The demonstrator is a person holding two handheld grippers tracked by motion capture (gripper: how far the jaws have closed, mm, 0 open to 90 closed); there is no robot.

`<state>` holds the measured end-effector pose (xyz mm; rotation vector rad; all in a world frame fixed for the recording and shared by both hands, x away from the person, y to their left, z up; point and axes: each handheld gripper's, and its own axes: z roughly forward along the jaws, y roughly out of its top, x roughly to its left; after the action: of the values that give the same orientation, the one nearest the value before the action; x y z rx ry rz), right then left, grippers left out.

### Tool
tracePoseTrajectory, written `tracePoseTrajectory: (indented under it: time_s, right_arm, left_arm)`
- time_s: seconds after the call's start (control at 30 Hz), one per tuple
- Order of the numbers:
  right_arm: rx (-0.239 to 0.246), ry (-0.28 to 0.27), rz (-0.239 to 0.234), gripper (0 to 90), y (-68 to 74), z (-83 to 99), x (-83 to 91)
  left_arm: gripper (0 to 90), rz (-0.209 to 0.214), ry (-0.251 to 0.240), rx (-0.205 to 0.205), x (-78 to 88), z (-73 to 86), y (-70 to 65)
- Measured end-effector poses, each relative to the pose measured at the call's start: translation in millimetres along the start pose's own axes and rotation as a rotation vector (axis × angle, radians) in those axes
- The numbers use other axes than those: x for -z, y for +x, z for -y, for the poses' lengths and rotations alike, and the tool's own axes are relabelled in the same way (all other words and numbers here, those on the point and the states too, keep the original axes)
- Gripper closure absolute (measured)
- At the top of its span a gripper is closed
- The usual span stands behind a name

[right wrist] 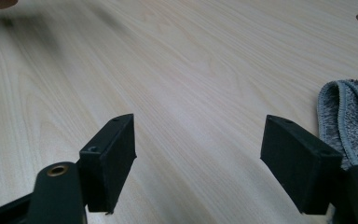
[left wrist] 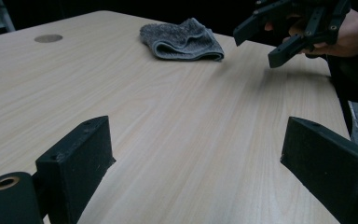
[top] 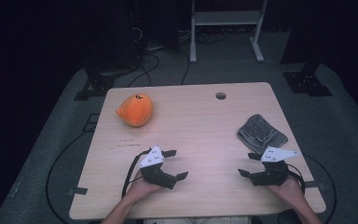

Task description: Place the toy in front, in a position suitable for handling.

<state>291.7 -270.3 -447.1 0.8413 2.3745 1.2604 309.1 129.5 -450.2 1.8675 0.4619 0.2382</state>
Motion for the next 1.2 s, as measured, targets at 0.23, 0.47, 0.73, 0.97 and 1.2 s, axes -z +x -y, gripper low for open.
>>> tracePoseTrajectory:
  time_s: [0.23, 0.47, 0.73, 0.97, 1.2]
  right_arm:
    - [-0.006, -0.005, -0.002, 25.0, 0.1, 0.6, 1.5]
    - [-0.019, -0.008, -0.004, 24.9, -0.2, 2.3, 2.6]
    - [-0.021, -0.018, -0.002, 25.0, 2.0, 1.3, 2.5]
    - [-0.020, -0.016, -0.005, 24.9, 1.4, 0.8, 1.4]
    - [-0.018, -0.014, -0.005, 24.9, 0.9, 0.4, 0.8]
  left_arm:
    - [8.1, -0.004, -0.020, 0.013, 3.6, -5.7, 8.0]
    - [8.0, -0.040, -0.043, 0.017, 10.6, -14.5, 25.8]
    - [5.7, -0.126, -0.033, 0.020, 20.5, -16.9, 47.1]
    - [5.1, -0.161, -0.044, 0.015, 26.8, -26.4, 64.8]
    - [3.2, -0.180, -0.020, 0.022, 23.7, -27.9, 78.3]
